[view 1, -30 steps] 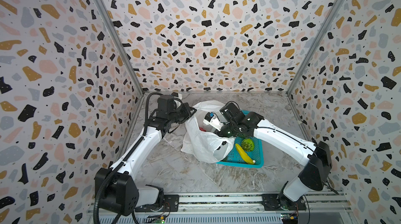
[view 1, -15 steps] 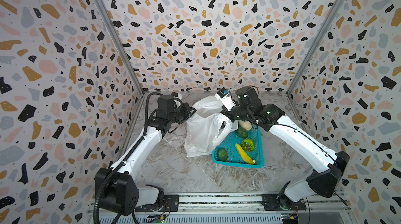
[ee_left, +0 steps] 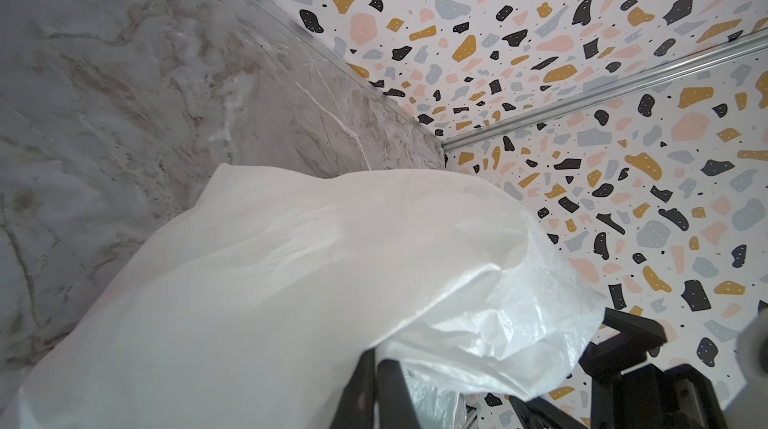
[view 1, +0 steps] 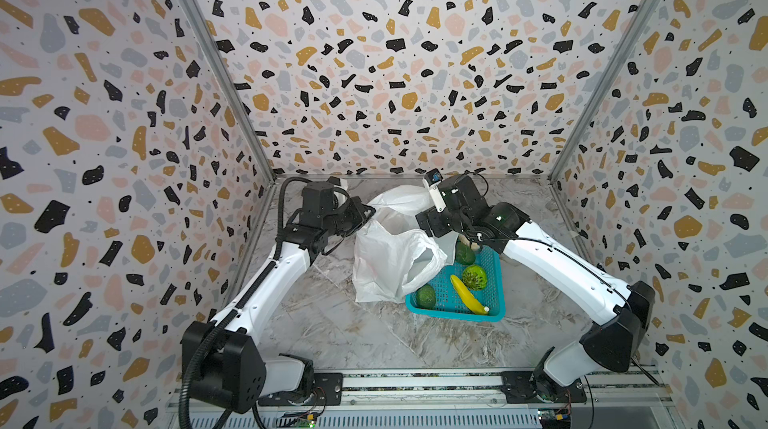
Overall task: Place the fruits into the plastic bag
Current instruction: 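Move the right gripper over the basket above the light green fruit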
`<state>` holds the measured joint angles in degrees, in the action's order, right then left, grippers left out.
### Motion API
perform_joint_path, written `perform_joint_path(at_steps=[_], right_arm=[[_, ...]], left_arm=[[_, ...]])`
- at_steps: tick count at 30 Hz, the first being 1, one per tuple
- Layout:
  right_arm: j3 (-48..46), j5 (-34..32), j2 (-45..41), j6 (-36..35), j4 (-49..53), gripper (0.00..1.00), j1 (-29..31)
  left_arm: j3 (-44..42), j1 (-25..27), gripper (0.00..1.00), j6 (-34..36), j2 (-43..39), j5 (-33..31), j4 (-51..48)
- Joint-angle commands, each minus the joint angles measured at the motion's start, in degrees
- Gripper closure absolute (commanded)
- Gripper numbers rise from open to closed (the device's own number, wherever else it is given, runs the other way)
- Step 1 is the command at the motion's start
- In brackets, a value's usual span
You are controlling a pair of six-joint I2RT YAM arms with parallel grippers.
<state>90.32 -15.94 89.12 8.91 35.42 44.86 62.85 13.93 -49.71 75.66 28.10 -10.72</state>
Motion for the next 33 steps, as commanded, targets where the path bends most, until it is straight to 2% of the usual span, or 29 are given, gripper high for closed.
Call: perform_joint_path(at_steps=[1, 6, 9, 10, 13, 17, 21, 24, 28, 33], right_arm=[[-1.21, -4.84, -2.14, 2.52, 0.51, 0.01, -1.22], [-8.40, 12.92, -10.48, -0.53, -5.95, 0.01, -3.89], [-12.50, 21.35, -15.76, -0.16, -8.00, 0.01, -6.14], [-13.51, 22.32, -17.30, 0.26, -8.34, 0.01, -6.75], [-16.72, 23.28, -22.19, 1.85, -9.15, 0.01, -9.36], [-20.40, 19.15, -27.16, 7.52, -9.12, 0.00, -15.94], [-23.45, 18.42, -26.67, 12.09, -6.08, 0.01, -22.53], [-23.64, 18.56, -21.89, 11.55, -1.37, 0.00, -22.63], [-24.41, 20.70, -14.78, 9.69, 3.01, 0.08, -21.67], [-26.50, 18.08, -10.14, 9.10, 3.05, 0.17, -18.30]], left_arm=[[0.61, -0.15, 1.00, 0.15, -0.51, -0.14, 0.79], [0.82, -0.19, 1.00, 0.67, -0.34, -0.75, 0.26], [0.98, -0.16, 1.00, 1.08, -0.08, -0.88, -0.02], [1.11, -0.19, 1.00, 1.28, -0.06, -1.00, -0.19], [1.23, -0.14, 1.00, 1.38, 0.19, -1.05, -0.44], [1.24, -0.16, 1.00, 1.55, 0.52, -1.09, -0.54], [1.35, -0.18, 1.00, 1.73, 0.76, -1.19, -0.69], [1.53, -0.15, 1.00, 1.98, 0.76, -1.22, -0.92], [1.40, -0.20, 1.00, 2.34, 0.71, -1.38, -1.21], [1.15, -0.18, 1.00, 2.34, 0.50, -1.55, -1.24]])
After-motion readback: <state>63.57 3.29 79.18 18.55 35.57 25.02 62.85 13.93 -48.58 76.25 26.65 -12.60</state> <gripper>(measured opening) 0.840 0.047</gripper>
